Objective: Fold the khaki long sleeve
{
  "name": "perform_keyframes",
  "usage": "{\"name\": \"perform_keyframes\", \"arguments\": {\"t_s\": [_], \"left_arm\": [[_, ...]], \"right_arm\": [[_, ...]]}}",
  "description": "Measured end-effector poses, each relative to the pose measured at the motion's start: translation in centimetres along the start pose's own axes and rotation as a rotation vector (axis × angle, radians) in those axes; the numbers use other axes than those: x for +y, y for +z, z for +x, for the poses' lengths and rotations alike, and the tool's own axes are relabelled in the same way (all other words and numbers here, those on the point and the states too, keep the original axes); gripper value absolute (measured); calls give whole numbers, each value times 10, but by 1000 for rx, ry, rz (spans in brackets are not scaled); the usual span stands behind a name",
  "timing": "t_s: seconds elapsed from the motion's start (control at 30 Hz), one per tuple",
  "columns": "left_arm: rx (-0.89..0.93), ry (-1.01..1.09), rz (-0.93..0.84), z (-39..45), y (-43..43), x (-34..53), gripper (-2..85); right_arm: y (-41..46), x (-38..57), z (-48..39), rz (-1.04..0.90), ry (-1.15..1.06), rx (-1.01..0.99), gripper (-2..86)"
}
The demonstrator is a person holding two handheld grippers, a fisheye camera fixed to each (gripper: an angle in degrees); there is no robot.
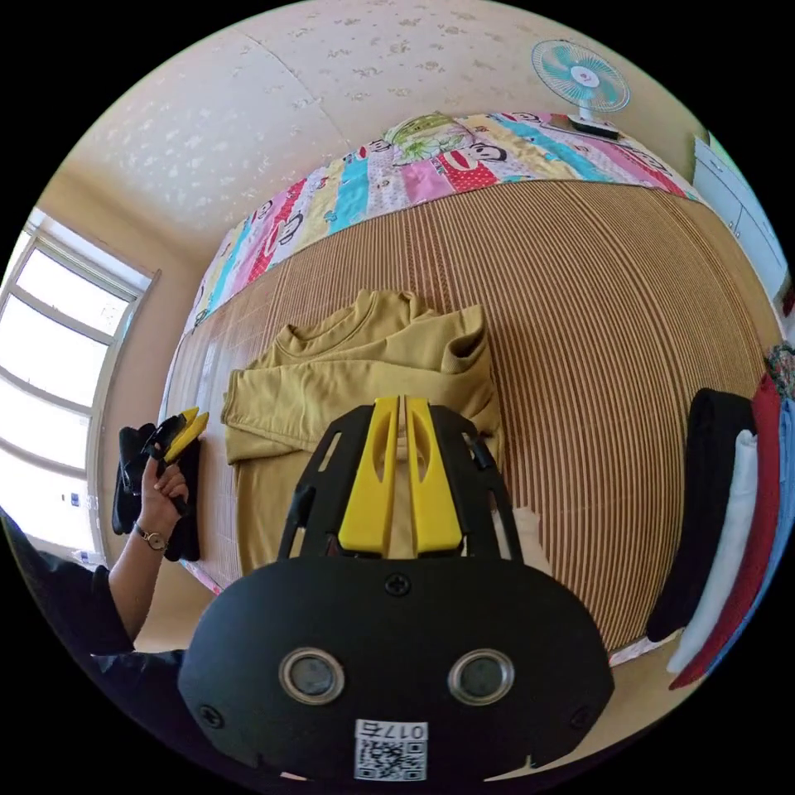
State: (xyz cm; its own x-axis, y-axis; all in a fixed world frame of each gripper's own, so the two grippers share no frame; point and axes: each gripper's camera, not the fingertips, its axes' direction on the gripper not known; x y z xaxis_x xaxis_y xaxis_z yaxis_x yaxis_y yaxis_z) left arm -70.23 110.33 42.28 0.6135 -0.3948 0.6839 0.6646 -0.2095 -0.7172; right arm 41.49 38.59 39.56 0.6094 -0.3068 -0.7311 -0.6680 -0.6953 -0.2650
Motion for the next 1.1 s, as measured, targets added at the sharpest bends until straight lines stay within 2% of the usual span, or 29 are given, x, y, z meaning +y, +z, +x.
{"name": "perform_keyframes", "arguments": {"t_s": [0.1,0.17,0.3,0.37,0.53,0.7,0.83,0.9,1.1], "left_arm": [[109,128,-88,41,44,-29,98],[163,232,-226,77,91,-40,97],[123,404,-387,129,154,-38,97],[119,501,-479,157,192,-32,97],[175,581,-615,194,266,-25,98],[116,734,-678,233,329,-11,97],[57,801,-861,248,386,16,90],[3,828,-874,253,393,25,73],[-43,926,-712,302,358,22,33]], "right_arm": [[13,-18,17,-32,97,40,22],[22,-22,27,-40,158,15,27],[32,-28,42,-97,236,6,42],[23,-25,43,-63,243,2,52],[17,-13,56,-41,288,40,80],[11,5,91,49,405,-111,74],[-8,33,116,166,479,-221,59],[-5,41,124,147,490,-260,60],[28,58,122,37,396,-245,71]]}}
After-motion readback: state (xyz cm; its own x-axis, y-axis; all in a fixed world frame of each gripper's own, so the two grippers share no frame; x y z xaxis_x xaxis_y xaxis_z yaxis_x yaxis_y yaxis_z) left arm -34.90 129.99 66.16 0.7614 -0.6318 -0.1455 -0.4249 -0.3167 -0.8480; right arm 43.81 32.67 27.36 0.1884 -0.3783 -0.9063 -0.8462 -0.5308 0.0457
